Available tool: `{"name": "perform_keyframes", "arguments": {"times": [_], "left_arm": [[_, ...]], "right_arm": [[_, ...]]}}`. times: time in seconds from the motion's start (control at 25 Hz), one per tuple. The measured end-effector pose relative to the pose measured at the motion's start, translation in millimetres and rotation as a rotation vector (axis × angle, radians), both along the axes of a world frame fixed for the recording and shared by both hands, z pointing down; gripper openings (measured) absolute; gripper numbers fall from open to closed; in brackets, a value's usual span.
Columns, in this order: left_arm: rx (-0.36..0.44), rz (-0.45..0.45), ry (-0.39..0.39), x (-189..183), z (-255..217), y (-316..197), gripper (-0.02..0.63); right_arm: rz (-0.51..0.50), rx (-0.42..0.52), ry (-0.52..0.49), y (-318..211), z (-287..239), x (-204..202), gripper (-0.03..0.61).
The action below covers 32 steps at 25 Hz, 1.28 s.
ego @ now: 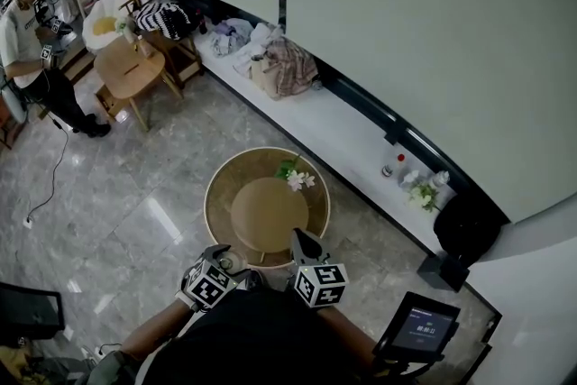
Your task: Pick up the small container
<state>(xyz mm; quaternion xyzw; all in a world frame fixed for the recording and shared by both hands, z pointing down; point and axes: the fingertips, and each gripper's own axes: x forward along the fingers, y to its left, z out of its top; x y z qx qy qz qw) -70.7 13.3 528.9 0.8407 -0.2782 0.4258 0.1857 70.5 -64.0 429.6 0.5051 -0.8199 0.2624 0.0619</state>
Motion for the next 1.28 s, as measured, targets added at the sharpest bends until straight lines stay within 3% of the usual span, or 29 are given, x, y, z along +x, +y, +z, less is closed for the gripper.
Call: {"name": "perform_keyframes", "arguments": {"times": [1.28], "left_arm": [[-0.013,-0.027,0.018,-5.6,0.5,-25.7,0.339]], "right_arm": [[-0.016,0.053,-0.021,-19.2,-12.4,-14.2,-0.005]]}}
